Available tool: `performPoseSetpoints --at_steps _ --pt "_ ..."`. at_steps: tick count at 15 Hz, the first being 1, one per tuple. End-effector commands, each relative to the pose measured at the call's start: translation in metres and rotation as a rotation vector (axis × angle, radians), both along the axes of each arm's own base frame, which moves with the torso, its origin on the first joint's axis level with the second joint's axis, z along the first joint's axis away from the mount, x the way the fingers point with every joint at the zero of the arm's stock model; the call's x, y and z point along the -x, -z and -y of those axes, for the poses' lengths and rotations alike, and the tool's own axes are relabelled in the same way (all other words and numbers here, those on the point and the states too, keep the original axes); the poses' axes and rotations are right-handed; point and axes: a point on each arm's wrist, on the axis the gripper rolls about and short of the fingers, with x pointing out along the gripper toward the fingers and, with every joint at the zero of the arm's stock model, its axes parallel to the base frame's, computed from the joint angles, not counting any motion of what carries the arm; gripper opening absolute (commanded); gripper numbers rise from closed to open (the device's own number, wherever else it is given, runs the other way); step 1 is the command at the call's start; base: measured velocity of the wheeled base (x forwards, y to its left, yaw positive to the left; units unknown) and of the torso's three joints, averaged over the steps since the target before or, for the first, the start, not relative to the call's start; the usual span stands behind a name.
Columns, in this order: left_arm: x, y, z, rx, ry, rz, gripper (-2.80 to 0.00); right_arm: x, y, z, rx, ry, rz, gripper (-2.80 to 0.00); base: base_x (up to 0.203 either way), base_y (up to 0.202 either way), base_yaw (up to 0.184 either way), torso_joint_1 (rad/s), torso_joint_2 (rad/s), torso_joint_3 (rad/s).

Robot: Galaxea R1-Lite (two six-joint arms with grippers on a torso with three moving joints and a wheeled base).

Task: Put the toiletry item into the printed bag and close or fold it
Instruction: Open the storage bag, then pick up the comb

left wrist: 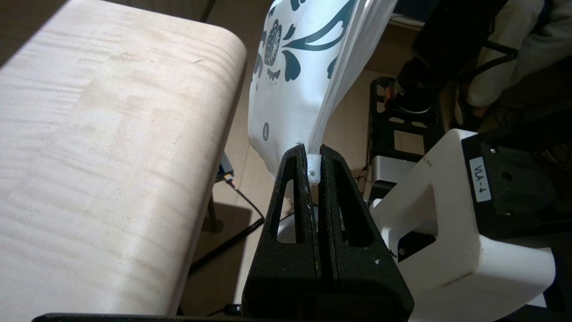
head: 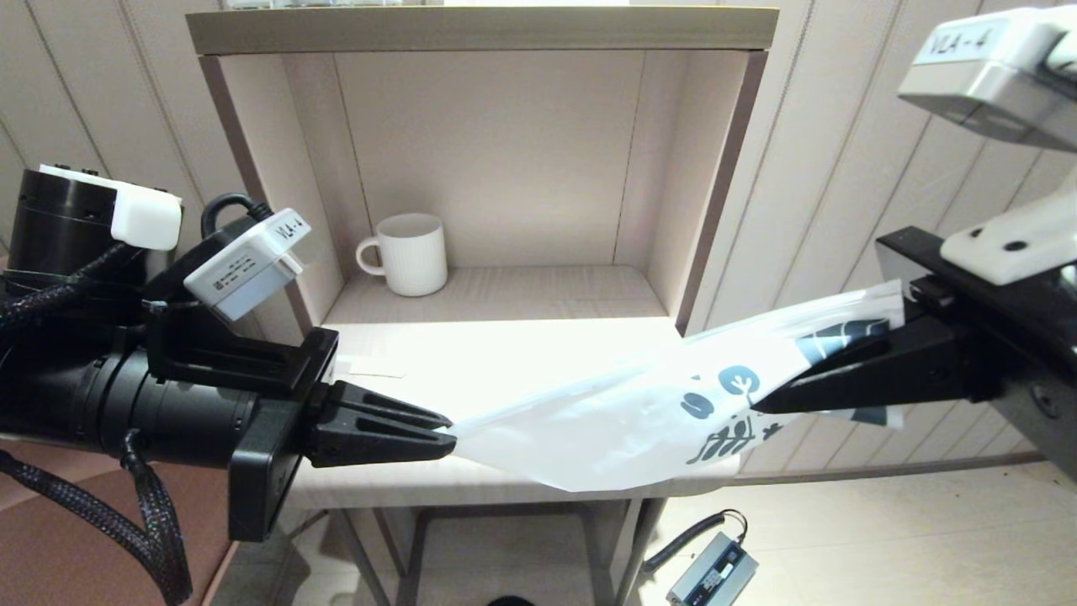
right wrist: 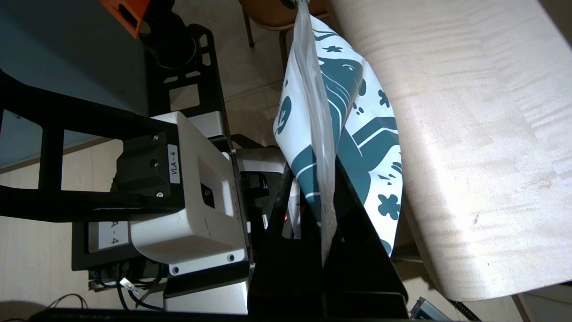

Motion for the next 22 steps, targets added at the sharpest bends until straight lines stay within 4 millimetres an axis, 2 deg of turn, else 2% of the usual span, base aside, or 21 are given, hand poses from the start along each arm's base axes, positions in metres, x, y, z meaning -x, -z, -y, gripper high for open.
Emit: performPoseSetpoints --at_steps 1,12,14,16,18,20,22 --pt "0.000 0.001 0.000 -0.001 0.005 -0.001 0.00 0.000 0.002 -0.001 0.004 -0.007 -0.007 -2.80 0.000 0.000 0.000 0.000 0.00 0.000" --pt "0.000 0.004 -0.003 0.001 -0.007 -0.003 0.00 0.001 0.003 0.000 0.002 -0.013 -0.012 -2.80 0.000 0.000 0.000 0.000 0.00 0.000" --pt "-0.013 0.009 -0.016 -0.006 -0.080 -0.013 0.00 0.002 0.001 0.002 -0.002 -0.004 -0.008 -2.80 0.000 0.000 0.000 0.000 0.00 0.000" --pt "-0.031 0.012 -0.038 -0.002 -0.196 -0.001 0.00 0.005 -0.003 0.010 -0.014 0.019 0.007 -2.80 0.000 0.000 0.000 0.000 0.00 0.000" --pt "-0.041 0.014 -0.059 -0.003 -0.285 0.029 0.00 0.008 -0.004 0.014 -0.020 0.031 0.016 -2.80 0.000 0.000 0.000 0.000 0.00 0.000" --pt "-0.037 0.019 -0.070 -0.012 -0.324 0.037 0.00 0.009 -0.006 0.017 -0.026 0.039 0.022 -2.80 0.000 0.000 0.000 0.000 0.00 0.000" --pt "-0.018 0.030 -0.079 -0.033 -0.343 0.041 0.00 0.012 -0.007 0.019 -0.032 0.034 0.023 -2.80 0.000 0.000 0.000 0.000 0.00 0.000"
